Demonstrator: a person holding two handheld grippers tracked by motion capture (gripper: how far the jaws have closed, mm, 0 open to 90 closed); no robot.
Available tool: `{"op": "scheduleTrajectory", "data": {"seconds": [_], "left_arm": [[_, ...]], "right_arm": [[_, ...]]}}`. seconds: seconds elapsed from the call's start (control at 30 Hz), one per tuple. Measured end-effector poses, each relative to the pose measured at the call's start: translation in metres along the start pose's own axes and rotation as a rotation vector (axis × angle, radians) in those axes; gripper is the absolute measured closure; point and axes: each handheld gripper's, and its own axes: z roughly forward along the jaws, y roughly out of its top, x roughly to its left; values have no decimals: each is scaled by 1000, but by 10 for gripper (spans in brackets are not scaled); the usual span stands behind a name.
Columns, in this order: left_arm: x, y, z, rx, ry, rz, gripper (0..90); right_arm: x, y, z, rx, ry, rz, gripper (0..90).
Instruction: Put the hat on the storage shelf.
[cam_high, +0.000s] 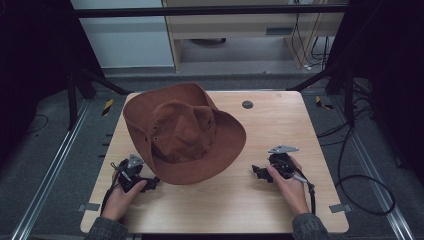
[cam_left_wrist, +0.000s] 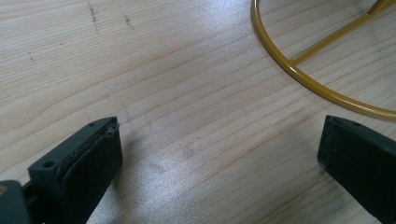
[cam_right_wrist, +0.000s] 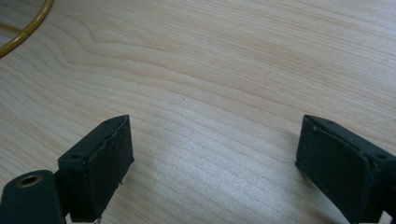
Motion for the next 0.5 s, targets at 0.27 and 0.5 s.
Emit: {"op": "scheduleTrajectory", "data": {"seconds": [0.27, 0.5], "left_arm": [[0, 0, 0, 0, 0, 0, 0], [0, 0, 0, 0, -1, 2, 0]], "right_arm": [[2, -1, 2, -28, -9, 17, 99], [3, -2, 4, -46, -24, 19, 98]]}}
